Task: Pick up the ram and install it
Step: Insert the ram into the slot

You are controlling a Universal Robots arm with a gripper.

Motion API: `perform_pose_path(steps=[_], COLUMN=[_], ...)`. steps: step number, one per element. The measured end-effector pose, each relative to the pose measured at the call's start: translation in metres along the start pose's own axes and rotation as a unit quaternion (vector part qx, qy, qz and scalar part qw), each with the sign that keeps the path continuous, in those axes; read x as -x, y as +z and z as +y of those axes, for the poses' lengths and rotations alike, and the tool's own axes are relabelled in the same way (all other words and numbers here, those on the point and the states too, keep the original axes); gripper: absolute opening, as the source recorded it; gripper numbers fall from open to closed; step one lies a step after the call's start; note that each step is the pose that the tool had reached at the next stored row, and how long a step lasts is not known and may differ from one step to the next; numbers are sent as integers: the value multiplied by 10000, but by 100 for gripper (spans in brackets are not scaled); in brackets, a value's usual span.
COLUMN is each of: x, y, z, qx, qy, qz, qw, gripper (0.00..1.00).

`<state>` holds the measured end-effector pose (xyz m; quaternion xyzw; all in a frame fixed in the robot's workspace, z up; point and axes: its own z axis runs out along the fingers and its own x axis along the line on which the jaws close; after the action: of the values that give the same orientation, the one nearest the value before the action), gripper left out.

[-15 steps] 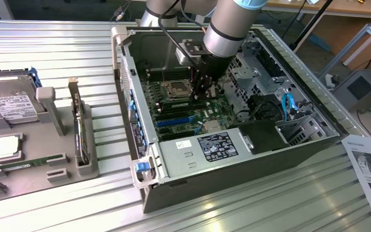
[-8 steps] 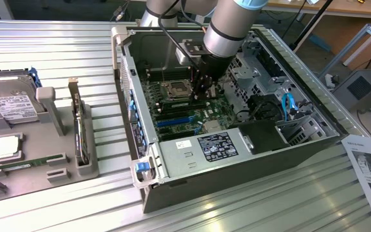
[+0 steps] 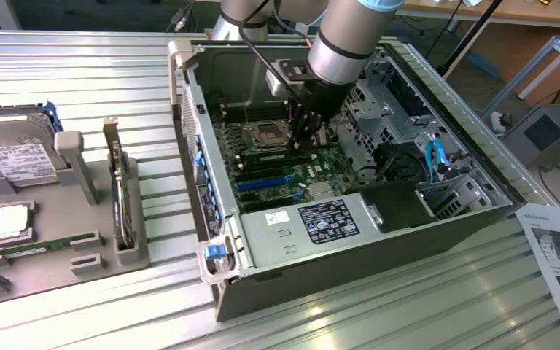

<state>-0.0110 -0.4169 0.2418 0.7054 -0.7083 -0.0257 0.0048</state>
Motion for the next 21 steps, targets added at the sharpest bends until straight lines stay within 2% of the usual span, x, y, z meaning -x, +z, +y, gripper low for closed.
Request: perform_pose_path(steps=[18, 21], x=[-8, -6], y=[38, 4], z=[-3, -1], qx=[0, 0], qy=[0, 0], qz=[6, 6], qw=[10000, 10000], gripper=[12, 12])
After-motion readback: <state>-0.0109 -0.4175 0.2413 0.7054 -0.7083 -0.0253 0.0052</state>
